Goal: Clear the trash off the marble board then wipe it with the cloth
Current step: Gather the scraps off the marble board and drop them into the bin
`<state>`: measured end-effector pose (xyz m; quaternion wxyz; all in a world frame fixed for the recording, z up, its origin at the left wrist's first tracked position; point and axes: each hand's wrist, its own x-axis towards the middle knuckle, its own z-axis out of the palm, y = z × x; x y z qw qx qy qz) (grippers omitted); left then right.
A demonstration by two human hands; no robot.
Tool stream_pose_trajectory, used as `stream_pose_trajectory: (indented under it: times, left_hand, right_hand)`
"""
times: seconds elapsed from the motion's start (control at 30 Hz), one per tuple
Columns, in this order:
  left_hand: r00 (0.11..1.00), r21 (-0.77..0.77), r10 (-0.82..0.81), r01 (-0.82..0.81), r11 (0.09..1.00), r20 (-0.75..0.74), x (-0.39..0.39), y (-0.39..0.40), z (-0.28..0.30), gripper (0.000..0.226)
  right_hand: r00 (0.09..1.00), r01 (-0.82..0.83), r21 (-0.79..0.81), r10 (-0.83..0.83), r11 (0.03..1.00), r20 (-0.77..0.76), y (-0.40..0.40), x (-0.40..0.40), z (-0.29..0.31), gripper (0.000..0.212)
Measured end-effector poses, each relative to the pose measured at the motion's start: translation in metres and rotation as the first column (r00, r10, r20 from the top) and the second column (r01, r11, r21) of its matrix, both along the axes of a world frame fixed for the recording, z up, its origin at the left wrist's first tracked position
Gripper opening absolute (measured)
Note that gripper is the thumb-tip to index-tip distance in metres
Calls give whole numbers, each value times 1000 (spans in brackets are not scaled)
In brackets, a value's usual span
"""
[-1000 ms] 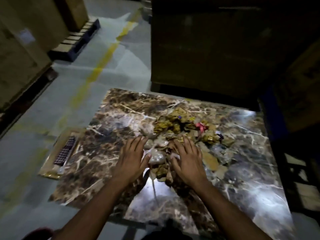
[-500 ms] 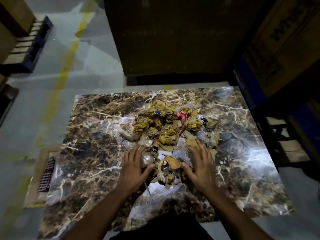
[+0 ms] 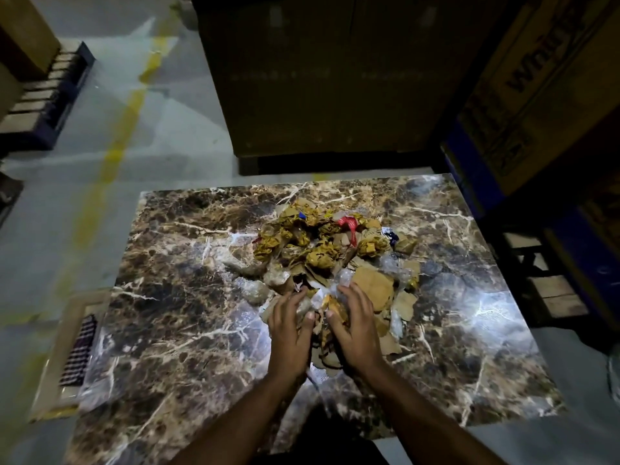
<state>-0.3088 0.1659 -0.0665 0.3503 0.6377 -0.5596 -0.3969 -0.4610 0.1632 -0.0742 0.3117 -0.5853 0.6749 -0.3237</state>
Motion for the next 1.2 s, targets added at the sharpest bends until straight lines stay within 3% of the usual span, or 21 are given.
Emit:
stream_pose_trajectory:
  times: [0.23, 0.37, 0.57, 0.7, 0.8, 0.87, 1.0, 1.1, 1.2]
  left_hand:
    - [975, 23, 81, -78, 997, -205, -9, -12, 6, 28]
    - [937, 66, 142, -127, 990, -320, -15, -14, 10, 33]
    - [864, 97, 249, -230, 968, -437, -28, -15, 25, 48]
    - [869, 51, 237, -238, 970, -434, -37, -22, 45, 41]
    - [881, -4, 216, -240, 971, -422, -41, -24, 53, 24]
    - [872, 1, 248, -274, 962, -422, -41, -26, 56, 19]
    - [817, 38, 248, -268, 963, -520, -41, -31, 65, 11]
    - [757, 56, 276, -303, 951, -592, -41, -33, 75, 26]
    - [729, 85, 281, -295, 952, -624, -39, -36, 80, 36]
  right_hand:
    - [982, 39, -41, -30, 998, 188, -7, 9, 9, 34]
    - [963, 77, -18, -70, 997, 260, -11, 15, 14, 38]
    - [903, 88, 101, -122, 991, 411, -18, 19, 38, 70]
    - [887, 174, 61, -183, 983, 423, -21, 21, 49, 70]
    - [878, 197, 24, -188, 980, 440, -21, 20, 55, 54]
    - [860, 174, 27, -165, 984, 484, -21, 20, 60, 43]
    - [781, 168, 25, -148, 985, 607, -23, 24, 75, 41]
    - [726, 226, 29, -188, 974, 661, -30, 29, 95, 40]
    - [713, 213, 56, -195, 975, 674, -36, 28, 112, 53]
